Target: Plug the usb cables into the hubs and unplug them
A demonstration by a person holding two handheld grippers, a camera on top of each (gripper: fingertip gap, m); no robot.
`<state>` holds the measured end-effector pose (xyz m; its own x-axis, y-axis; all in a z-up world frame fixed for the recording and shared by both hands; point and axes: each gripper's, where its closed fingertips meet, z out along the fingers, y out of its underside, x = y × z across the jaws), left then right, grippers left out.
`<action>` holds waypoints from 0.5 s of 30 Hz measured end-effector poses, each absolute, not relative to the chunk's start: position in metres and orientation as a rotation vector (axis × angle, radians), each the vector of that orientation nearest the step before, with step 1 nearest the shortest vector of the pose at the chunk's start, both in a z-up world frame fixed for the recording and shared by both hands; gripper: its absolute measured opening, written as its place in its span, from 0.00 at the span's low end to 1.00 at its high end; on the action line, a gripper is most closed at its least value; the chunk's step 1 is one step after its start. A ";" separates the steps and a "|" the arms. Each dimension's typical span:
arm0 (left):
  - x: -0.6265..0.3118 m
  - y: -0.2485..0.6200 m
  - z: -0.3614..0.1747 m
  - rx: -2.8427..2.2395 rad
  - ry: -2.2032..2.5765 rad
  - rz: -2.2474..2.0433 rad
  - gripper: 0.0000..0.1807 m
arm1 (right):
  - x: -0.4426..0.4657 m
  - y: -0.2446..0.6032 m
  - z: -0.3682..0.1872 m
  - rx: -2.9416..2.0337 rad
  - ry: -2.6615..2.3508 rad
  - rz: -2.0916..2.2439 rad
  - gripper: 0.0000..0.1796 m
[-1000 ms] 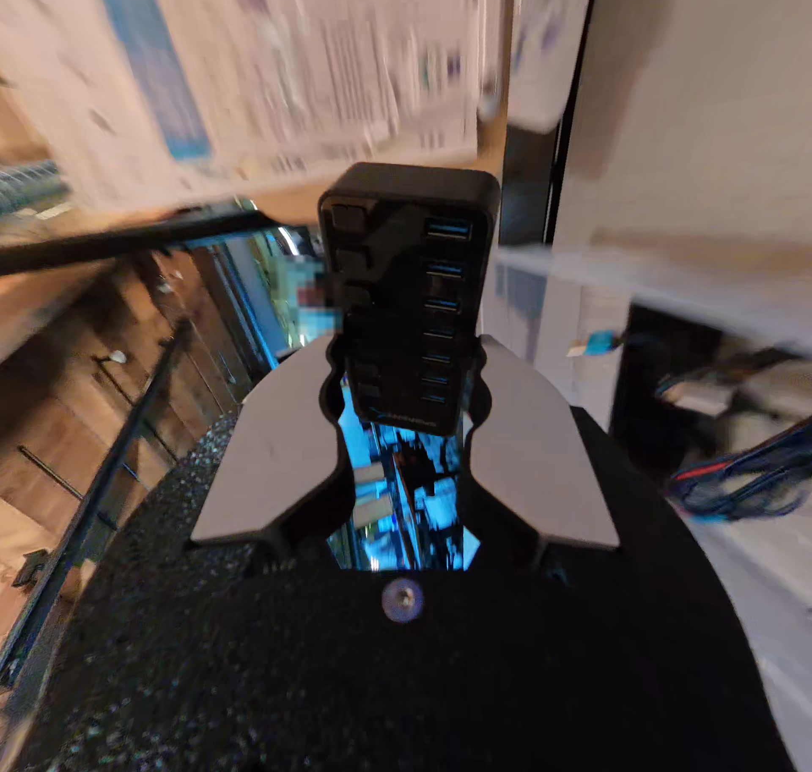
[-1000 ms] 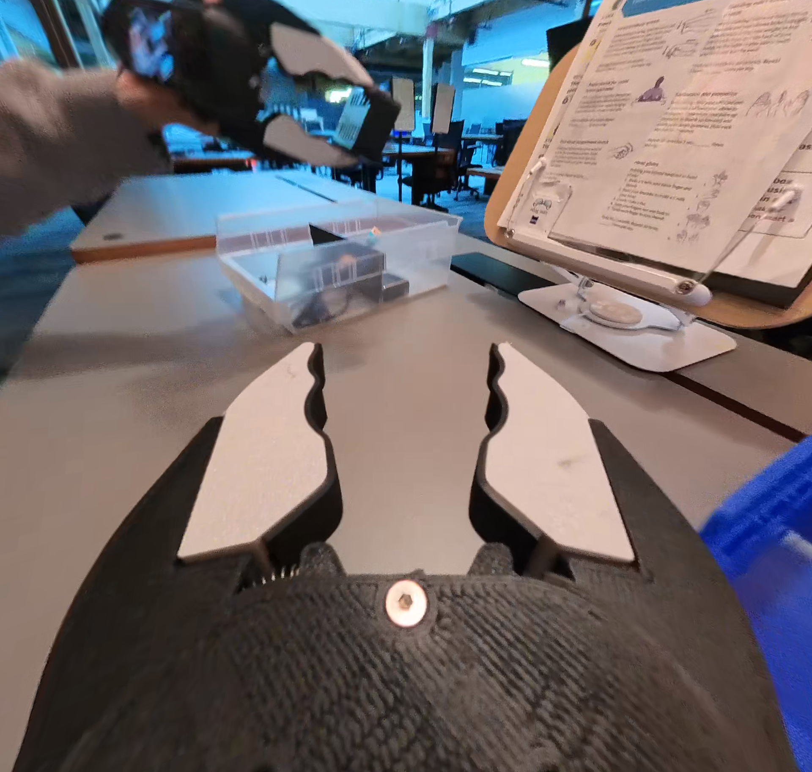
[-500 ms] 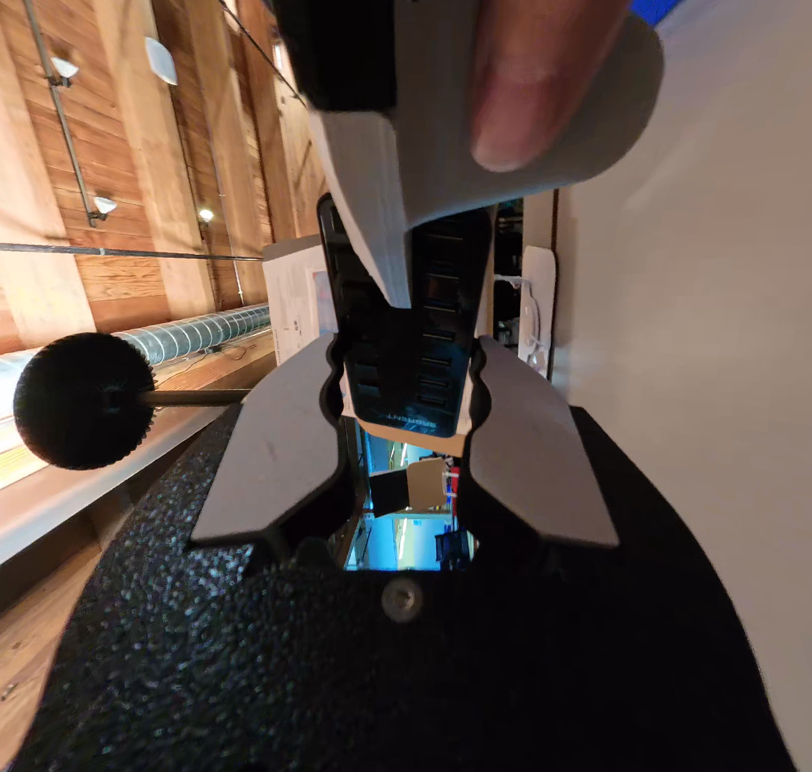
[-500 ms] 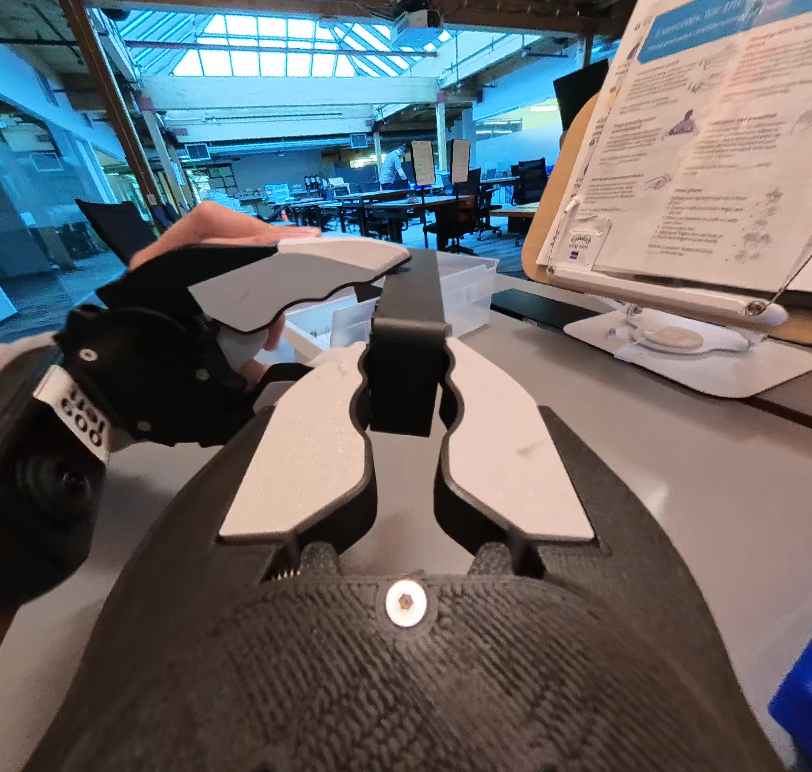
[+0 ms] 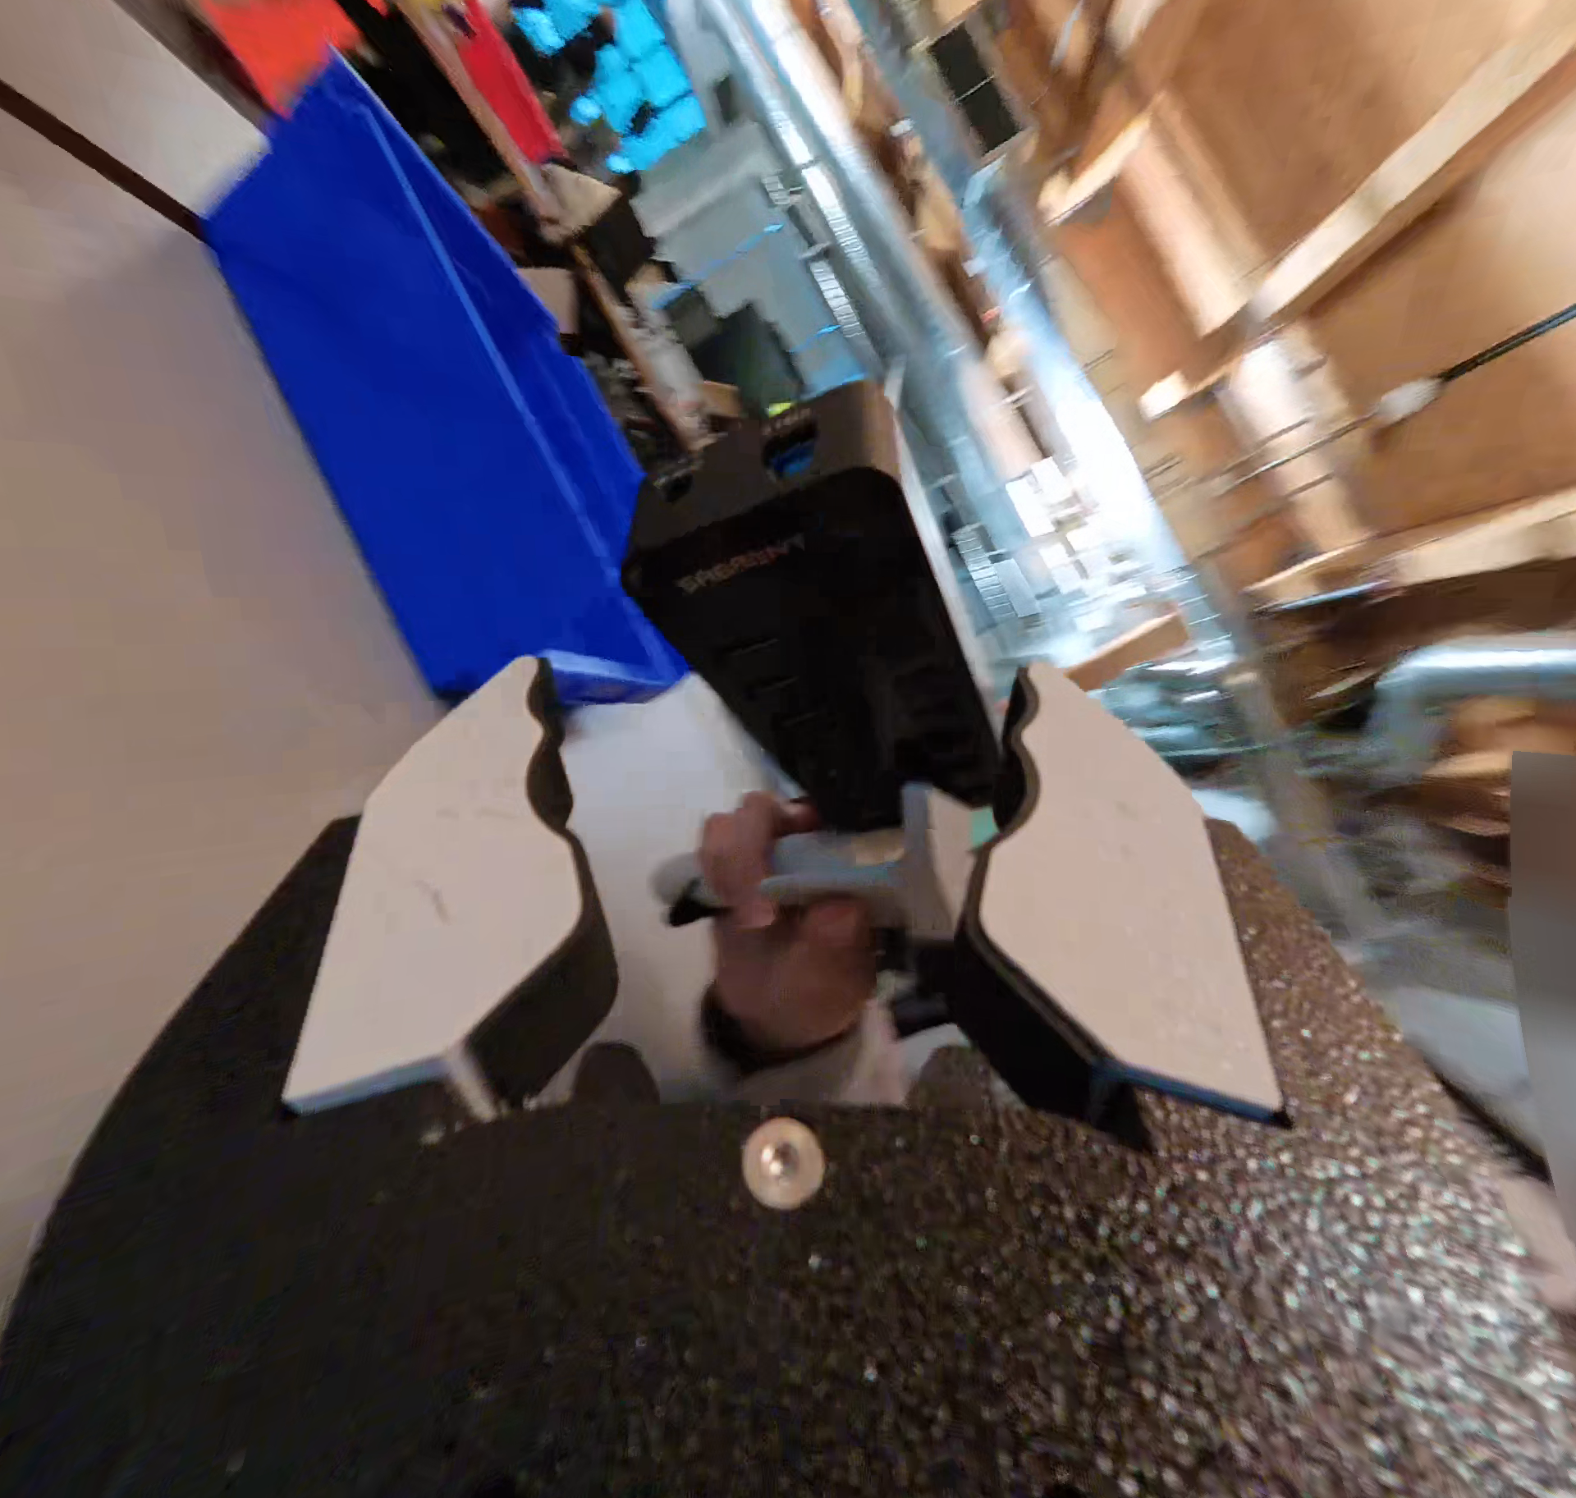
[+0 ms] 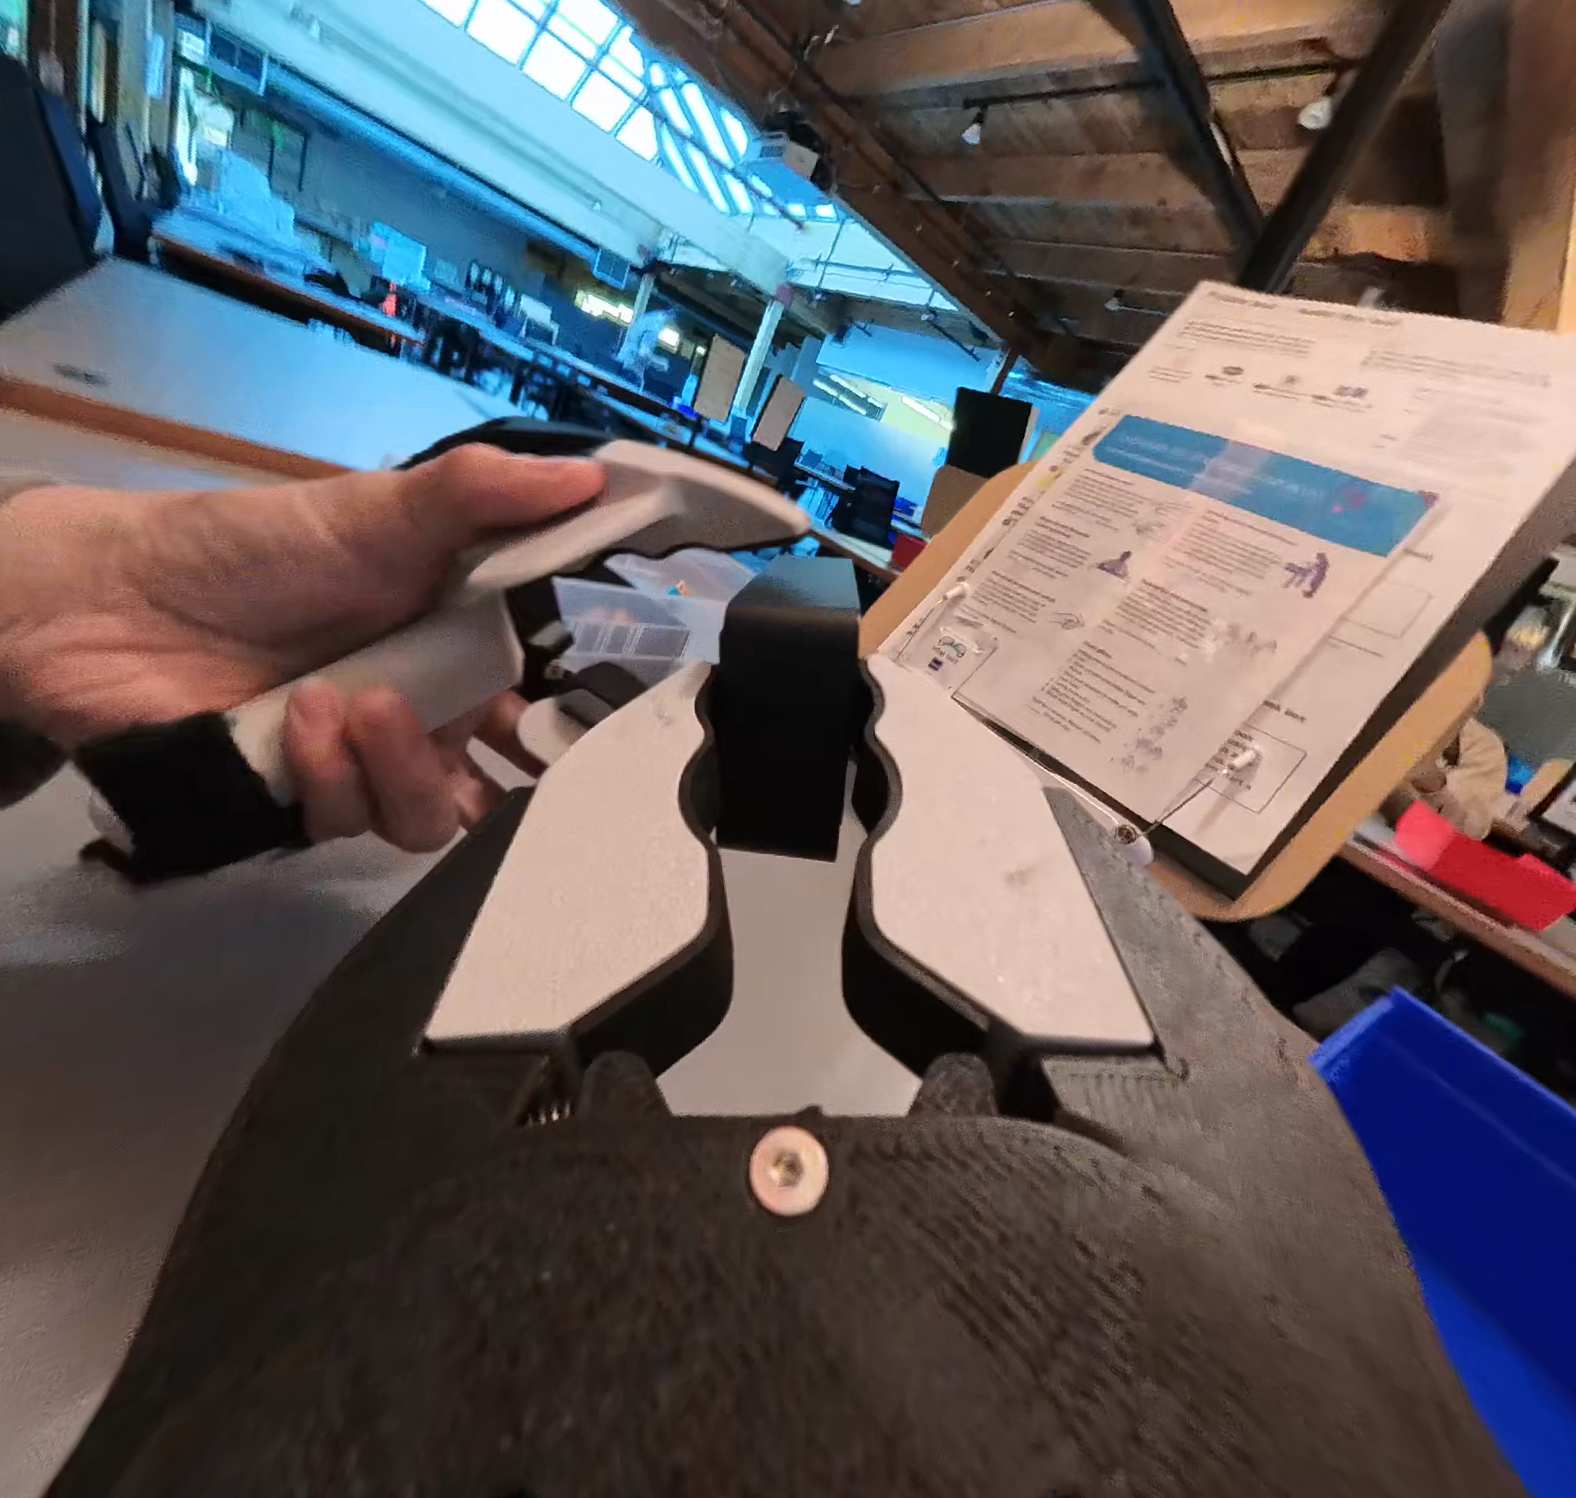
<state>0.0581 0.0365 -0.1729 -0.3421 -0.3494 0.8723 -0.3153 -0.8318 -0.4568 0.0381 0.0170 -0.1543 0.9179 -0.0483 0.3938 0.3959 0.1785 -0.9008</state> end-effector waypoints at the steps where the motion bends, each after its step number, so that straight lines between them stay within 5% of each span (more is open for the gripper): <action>1: 0.059 0.036 -0.169 -1.787 0.830 -2.502 0.53 | 0.034 0.020 -0.158 -1.375 -0.333 -0.342 0.16; 3: 0.060 0.036 -0.167 -1.794 0.748 -2.622 0.37 | 0.032 0.024 -0.164 -1.397 -0.365 -0.395 0.16; 9: 0.060 0.045 -0.170 -1.688 0.874 -2.477 0.34 | 0.033 0.030 -0.181 -1.435 -0.357 -0.316 0.18; 15: 0.048 0.047 -0.151 -1.163 1.430 -1.946 0.34 | 0.019 0.030 -0.183 -1.476 -0.202 0.343 0.44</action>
